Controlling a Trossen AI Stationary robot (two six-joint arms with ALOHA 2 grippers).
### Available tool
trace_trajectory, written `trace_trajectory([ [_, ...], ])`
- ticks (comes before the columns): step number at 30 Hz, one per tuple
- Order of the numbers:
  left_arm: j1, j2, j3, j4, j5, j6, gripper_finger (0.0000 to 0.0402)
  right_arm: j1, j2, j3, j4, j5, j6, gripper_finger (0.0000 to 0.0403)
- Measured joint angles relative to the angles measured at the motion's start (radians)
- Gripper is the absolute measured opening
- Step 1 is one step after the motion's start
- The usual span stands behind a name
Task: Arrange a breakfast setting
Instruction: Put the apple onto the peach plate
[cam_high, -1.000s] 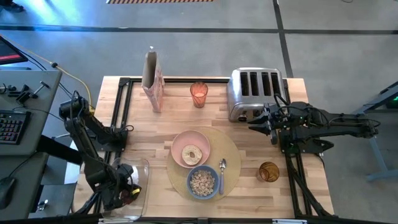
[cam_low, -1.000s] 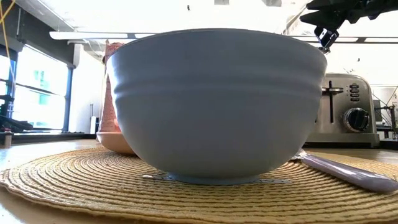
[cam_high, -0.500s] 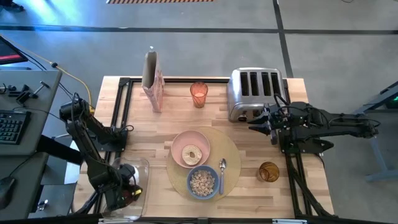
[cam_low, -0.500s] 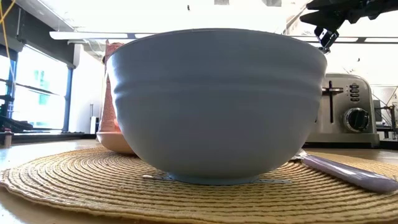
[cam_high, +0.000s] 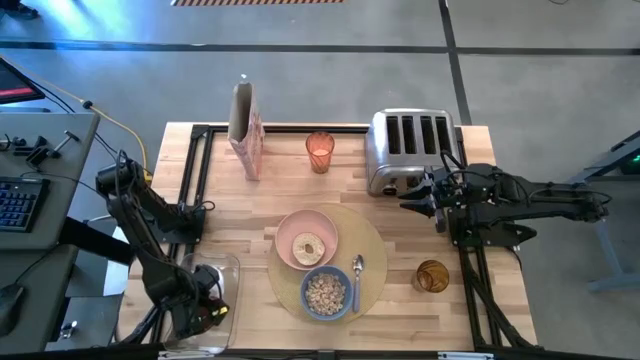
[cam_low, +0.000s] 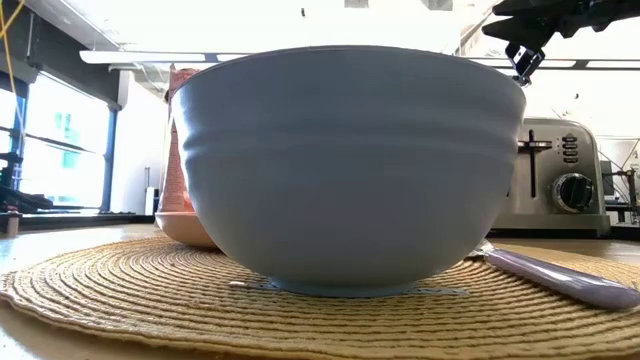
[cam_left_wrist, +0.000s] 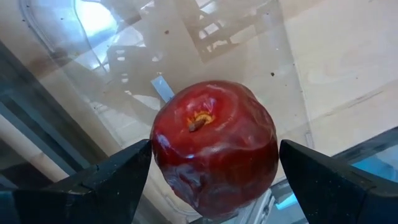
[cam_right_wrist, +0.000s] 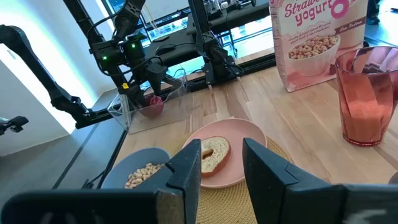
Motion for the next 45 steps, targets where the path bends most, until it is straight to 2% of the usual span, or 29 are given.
trace_trajectory([
  [5, 0.004, 0.008, 0.000, -0.001, 0.001, 0.007, 0.0317, 0.000, 0.000, 0.000, 0.000, 0.000, 0.000, 0.0099],
  [15, 0.004, 0.000, 0.000, -0.001, 0.012, -0.003, 0.0240, 0.000, 0.000, 0.000, 0.000, 0.000, 0.000, 0.0099],
  [23, 0.000, -0.057, -0.001, -0.001, -0.001, -0.033, 0.0234, 0.000, 0.000, 0.000, 0.000, 0.000, 0.000, 0.0099],
  [36, -0.022, -0.224, -0.001, -0.107, -0.213, -0.084, 0.0234, 0.000, 0.000, 0.000, 0.000, 0.000, 0.000, 0.0099],
  [45, -0.022, -0.319, -0.001, -0.137, -0.347, -0.020, 0.0234, 0.000, 0.000, 0.000, 0.000, 0.000, 0.000, 0.0099],
])
